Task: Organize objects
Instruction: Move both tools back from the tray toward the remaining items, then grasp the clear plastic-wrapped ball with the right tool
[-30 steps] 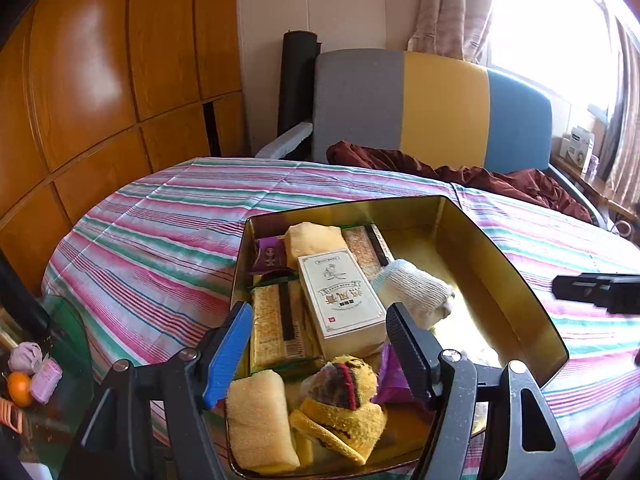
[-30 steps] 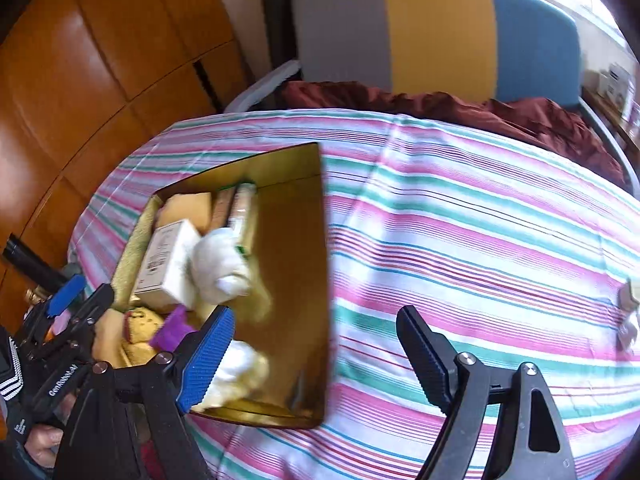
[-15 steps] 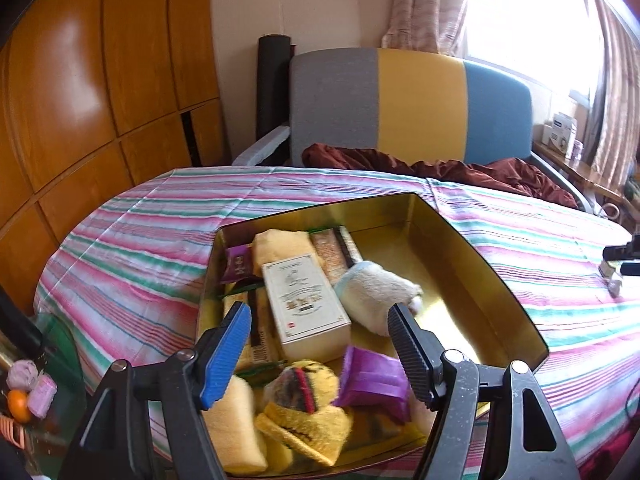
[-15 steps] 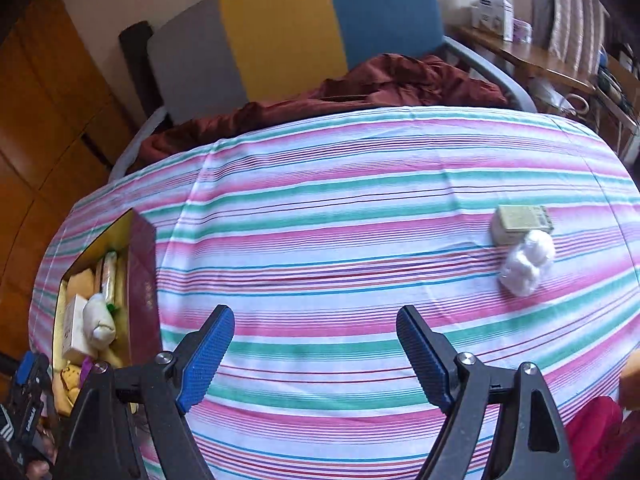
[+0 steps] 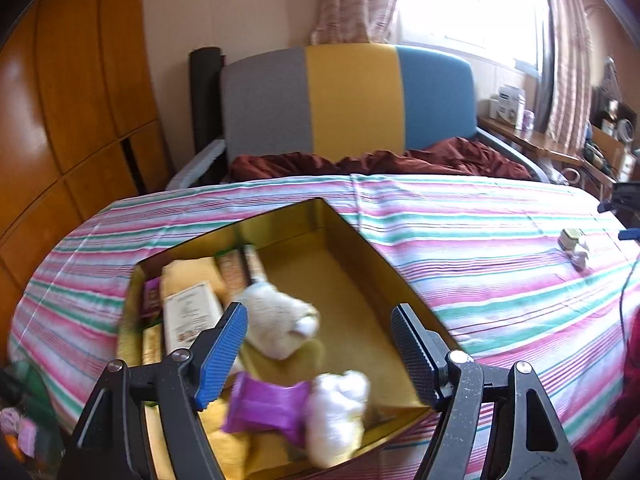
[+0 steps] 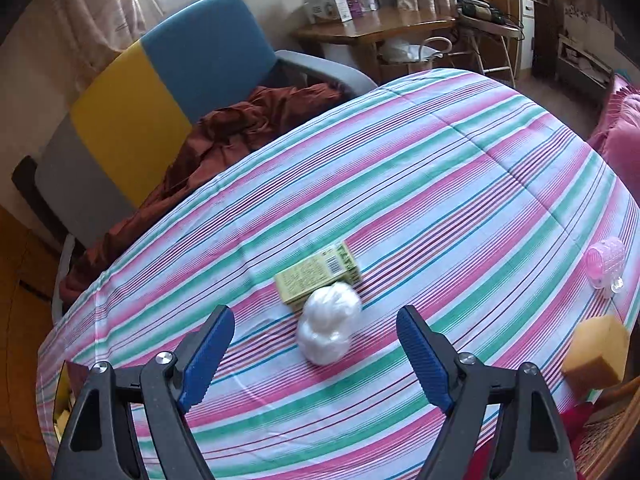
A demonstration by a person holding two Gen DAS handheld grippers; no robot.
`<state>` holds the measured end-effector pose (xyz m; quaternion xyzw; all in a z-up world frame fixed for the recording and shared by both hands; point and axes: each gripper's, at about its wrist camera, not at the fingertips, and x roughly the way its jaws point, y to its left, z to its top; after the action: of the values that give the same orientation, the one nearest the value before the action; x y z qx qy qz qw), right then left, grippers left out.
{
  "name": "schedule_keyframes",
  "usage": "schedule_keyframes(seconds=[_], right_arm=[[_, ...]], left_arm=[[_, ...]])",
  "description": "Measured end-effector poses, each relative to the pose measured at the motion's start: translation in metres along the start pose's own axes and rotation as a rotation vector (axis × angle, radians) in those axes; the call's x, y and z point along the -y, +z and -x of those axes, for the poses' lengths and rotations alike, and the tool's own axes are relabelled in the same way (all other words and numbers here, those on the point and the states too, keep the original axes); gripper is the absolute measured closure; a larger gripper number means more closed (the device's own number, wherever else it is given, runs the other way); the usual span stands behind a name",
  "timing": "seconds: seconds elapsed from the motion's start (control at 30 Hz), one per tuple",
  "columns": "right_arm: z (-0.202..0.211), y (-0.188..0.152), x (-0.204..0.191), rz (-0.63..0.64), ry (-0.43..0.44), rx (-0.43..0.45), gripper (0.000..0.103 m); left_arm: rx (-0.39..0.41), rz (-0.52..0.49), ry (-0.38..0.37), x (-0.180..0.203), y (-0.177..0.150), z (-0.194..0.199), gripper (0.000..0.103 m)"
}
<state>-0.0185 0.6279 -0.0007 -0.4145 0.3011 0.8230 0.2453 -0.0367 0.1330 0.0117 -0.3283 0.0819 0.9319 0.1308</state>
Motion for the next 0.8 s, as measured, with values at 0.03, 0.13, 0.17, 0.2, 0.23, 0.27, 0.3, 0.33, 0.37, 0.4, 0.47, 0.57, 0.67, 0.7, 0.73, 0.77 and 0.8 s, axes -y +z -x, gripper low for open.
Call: schedule_keyframes(seconds=[0.03, 0.13, 0.17, 0.2, 0.23, 0.27, 0.3, 0.33, 0.37, 0.4, 0.47, 0.57, 0.67, 0.7, 0.73, 0.77, 0.8], right_arm=[[-0.004, 0.004, 0.004, 0.0, -0.008, -0.002, 0.018], [-0.022, 0.009, 0.001, 0.058, -0.027, -0.048, 0.018], [-0.03, 0.008, -0.003, 0.084, -0.026, -0.074, 0.018], [-0.038, 0.005, -0.007, 0.111, -0.028, -0.101, 0.019], [-0.047, 0.003, -0.01, 0.135, -0.036, -0.124, 0.019], [-0.055, 0.0, -0.013, 0.153, -0.049, -0.142, 0.019], [-0.063, -0.002, -0.015, 0.164, -0.058, -0.156, 0.02], [-0.069, -0.004, -0.016, 0.173, -0.062, -0.168, 0.023], [-0.076, -0.005, -0.016, 0.181, -0.074, -0.185, 0.035], [-0.082, -0.007, -0.015, 0.19, -0.089, -0.209, 0.057], [-0.082, -0.008, -0.012, 0.194, -0.083, -0.216, 0.066], [-0.066, -0.009, -0.011, 0.207, -0.053, -0.188, 0.066], [-0.047, -0.011, -0.006, 0.213, -0.071, -0.152, 0.067], [-0.041, -0.01, 0.0, 0.188, -0.082, -0.128, 0.067], [-0.037, -0.006, 0.01, 0.143, -0.08, -0.11, 0.066], [-0.034, -0.004, 0.019, 0.093, -0.078, -0.093, 0.066], [-0.03, -0.002, 0.028, 0.05, -0.075, -0.075, 0.066]], left_arm=[[-0.004, -0.007, -0.009, 0.006, 0.002, -0.002, 0.028], [-0.012, -0.031, -0.032, 0.022, 0.006, -0.006, 0.028], [-0.014, -0.04, -0.039, 0.027, 0.007, -0.007, 0.028], [-0.015, -0.047, -0.047, 0.032, 0.009, -0.009, 0.028], [-0.017, -0.055, -0.055, 0.037, 0.01, -0.01, 0.028], [-0.018, -0.063, -0.061, 0.042, 0.011, -0.011, 0.026], [-0.019, -0.071, -0.068, 0.047, 0.012, -0.011, 0.025], [-0.019, -0.079, -0.074, 0.052, 0.013, -0.011, 0.025], [-0.02, -0.086, -0.082, 0.057, 0.015, -0.012, 0.025], [-0.02, -0.094, -0.092, 0.062, 0.017, -0.012, 0.025], [-0.015, -0.108, -0.113, 0.074, 0.022, -0.012, 0.025], [-0.011, -0.131, -0.149, 0.094, 0.029, -0.013, 0.025], [-0.009, -0.164, -0.181, 0.115, 0.038, -0.016, 0.025], [-0.011, -0.175, -0.187, 0.121, 0.04, -0.018, 0.025], [-0.014, -0.183, -0.197, 0.129, 0.043, -0.021, 0.025], [-0.016, -0.193, -0.21, 0.136, 0.045, -0.024, 0.025], [-0.018, -0.206, -0.215, 0.145, 0.047, -0.026, 0.025]])
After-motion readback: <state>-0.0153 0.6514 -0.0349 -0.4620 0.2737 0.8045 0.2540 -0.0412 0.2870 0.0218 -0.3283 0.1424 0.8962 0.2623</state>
